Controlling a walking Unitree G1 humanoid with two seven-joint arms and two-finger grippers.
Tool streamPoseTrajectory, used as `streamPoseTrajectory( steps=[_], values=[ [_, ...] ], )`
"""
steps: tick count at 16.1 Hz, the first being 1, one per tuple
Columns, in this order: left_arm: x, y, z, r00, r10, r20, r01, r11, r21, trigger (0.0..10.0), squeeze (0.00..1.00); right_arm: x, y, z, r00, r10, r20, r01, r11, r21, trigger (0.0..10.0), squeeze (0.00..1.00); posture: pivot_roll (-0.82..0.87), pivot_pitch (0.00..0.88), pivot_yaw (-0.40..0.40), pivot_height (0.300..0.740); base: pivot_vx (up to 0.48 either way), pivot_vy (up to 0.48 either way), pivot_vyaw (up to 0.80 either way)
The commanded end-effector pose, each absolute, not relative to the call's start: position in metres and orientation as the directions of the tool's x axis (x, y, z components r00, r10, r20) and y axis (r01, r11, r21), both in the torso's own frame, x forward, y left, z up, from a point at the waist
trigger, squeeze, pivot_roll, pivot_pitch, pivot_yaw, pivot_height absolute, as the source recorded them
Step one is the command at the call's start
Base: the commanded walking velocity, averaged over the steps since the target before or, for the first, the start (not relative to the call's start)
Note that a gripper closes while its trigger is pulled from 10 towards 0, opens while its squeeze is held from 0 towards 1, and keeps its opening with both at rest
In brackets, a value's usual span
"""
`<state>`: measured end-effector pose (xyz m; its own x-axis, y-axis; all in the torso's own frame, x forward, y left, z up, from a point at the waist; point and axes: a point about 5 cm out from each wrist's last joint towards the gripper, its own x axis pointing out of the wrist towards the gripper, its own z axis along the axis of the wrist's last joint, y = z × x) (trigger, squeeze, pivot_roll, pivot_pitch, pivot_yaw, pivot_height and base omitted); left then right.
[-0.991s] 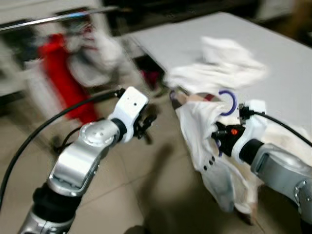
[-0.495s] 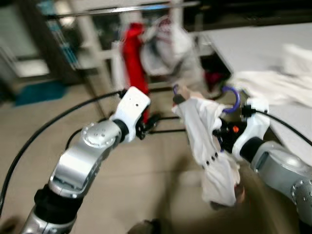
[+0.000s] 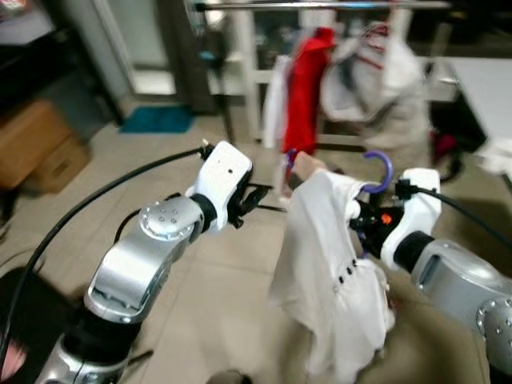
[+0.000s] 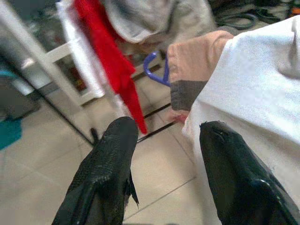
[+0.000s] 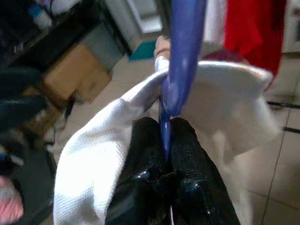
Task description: Hang hanger
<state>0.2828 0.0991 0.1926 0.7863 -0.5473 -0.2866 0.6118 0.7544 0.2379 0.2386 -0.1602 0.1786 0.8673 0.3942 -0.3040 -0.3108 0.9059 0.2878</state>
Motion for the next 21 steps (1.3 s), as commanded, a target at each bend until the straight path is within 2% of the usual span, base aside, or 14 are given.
streamPoseTrajectory(
  steps=[1, 4, 5, 6, 9, 10, 11, 13, 15, 16, 17, 18, 20, 21],
  values=[
    [0.284, 0.105, 0.191, 0.796, -0.528, -0.296, 0.598, 0.761, 0.25, 10.0, 0.0, 0.239, -0.158, 0.18, 0.87, 0.393, -0.298, -0.318, 0.909, 0.269, 10.0, 0.0, -0.06, 0.034, 0.081, 0.74, 0.0, 0.0, 0.8],
    [0.284, 0.106, 0.191, 0.802, -0.53, -0.276, 0.593, 0.758, 0.27, 10.0, 0.0, 0.244, -0.168, 0.173, 0.888, 0.291, -0.355, -0.265, 0.957, 0.12, 10.0, 0.0, -0.06, 0.033, 0.073, 0.74, 0.0, 0.0, 0.27],
    [0.283, 0.108, 0.187, 0.808, -0.524, -0.27, 0.587, 0.758, 0.285, 10.0, 0.0, 0.247, -0.17, 0.175, 0.908, 0.249, -0.337, -0.261, 0.965, 0.011, 10.0, 0.0, -0.06, 0.028, 0.07, 0.74, 0.0, 0.0, 0.0],
    [0.283, 0.109, 0.186, 0.811, -0.519, -0.27, 0.583, 0.759, 0.291, 10.0, 0.0, 0.248, -0.171, 0.175, 0.917, 0.232, -0.326, -0.247, 0.969, -0.007, 10.0, 0.0, -0.06, 0.027, 0.07, 0.74, 0.0, 0.0, 0.0],
    [0.29, 0.117, 0.187, 0.852, -0.472, -0.227, 0.523, 0.789, 0.323, 10.0, 0.0, 0.255, -0.181, 0.181, 0.96, 0.159, -0.232, -0.173, 0.984, -0.039, 10.0, 0.0, -0.06, 0.01, 0.065, 0.74, 0.0, 0.0, 0.0],
    [0.291, 0.119, 0.189, 0.859, -0.47, -0.205, 0.512, 0.792, 0.331, 10.0, 0.0, 0.258, -0.183, 0.189, 0.982, 0.139, -0.129, -0.152, 0.984, -0.089, 10.0, 0.0, -0.06, 0.007, 0.065, 0.74, 0.0, 0.0, 0.0],
    [0.293, 0.12, 0.191, 0.866, -0.466, -0.183, 0.501, 0.795, 0.342, 10.0, 0.0, 0.26, -0.183, 0.19, 0.984, 0.148, -0.097, -0.16, 0.979, -0.125, 10.0, 0.0, -0.06, 0.005, 0.065, 0.74, 0.0, 0.0, 0.0],
    [0.297, 0.123, 0.192, 0.862, -0.48, -0.161, 0.505, 0.786, 0.358, 10.0, 0.0, 0.259, -0.182, 0.187, 0.961, 0.239, -0.138, -0.262, 0.946, -0.188, 10.0, 0.0, -0.06, 0.0, 0.063, 0.74, 0.0, 0.0, 0.0],
    [0.298, 0.128, 0.191, 0.853, -0.496, -0.161, 0.521, 0.787, 0.331, 10.0, 0.0, 0.256, -0.177, 0.192, 0.917, 0.379, -0.123, -0.395, 0.906, -0.153, 10.0, 0.0, -0.07, 0.0, 0.06, 0.74, 0.0, 0.0, 0.0],
    [0.298, 0.13, 0.192, 0.831, -0.535, -0.152, 0.556, 0.79, 0.259, 10.0, 0.0, 0.253, -0.175, 0.197, 0.884, 0.457, -0.1, -0.468, 0.873, -0.136, 10.0, 0.0, -0.07, 0.0, 0.059, 0.74, 0.0, 0.0, 0.0],
    [0.297, 0.132, 0.193, 0.794, -0.593, -0.136, 0.607, 0.763, 0.222, 10.0, 1.0, 0.251, -0.174, 0.199, 0.848, 0.521, -0.097, -0.529, 0.834, -0.155, 10.0, 0.0, -0.07, 0.0, 0.054, 0.74, 0.0, 0.0, 0.0],
    [0.295, 0.131, 0.193, 0.754, -0.645, -0.126, 0.654, 0.721, 0.229, 10.0, 1.0, 0.25, -0.174, 0.2, 0.815, 0.571, -0.099, -0.579, 0.798, -0.165, 10.0, 0.0, -0.07, 0.0, 0.049, 0.74, 0.0, 0.0, 0.0],
    [0.3, 0.131, 0.19, 0.746, -0.654, -0.126, 0.662, 0.708, 0.244, 10.0, 1.0, 0.25, -0.173, 0.201, 0.772, 0.629, -0.091, -0.634, 0.754, -0.173, 10.0, 0.0, -0.06, 0.0, 0.044, 0.74, 0.0, 0.0, 0.0],
    [0.303, 0.13, 0.186, 0.728, -0.667, -0.157, 0.684, 0.692, 0.23, 10.0, 0.47, 0.25, -0.171, 0.203, 0.737, 0.671, -0.079, -0.674, 0.72, -0.164, 10.0, 0.0, -0.07, 0.0, 0.043, 0.74, 0.0, 0.0, 0.0]
  ],
)
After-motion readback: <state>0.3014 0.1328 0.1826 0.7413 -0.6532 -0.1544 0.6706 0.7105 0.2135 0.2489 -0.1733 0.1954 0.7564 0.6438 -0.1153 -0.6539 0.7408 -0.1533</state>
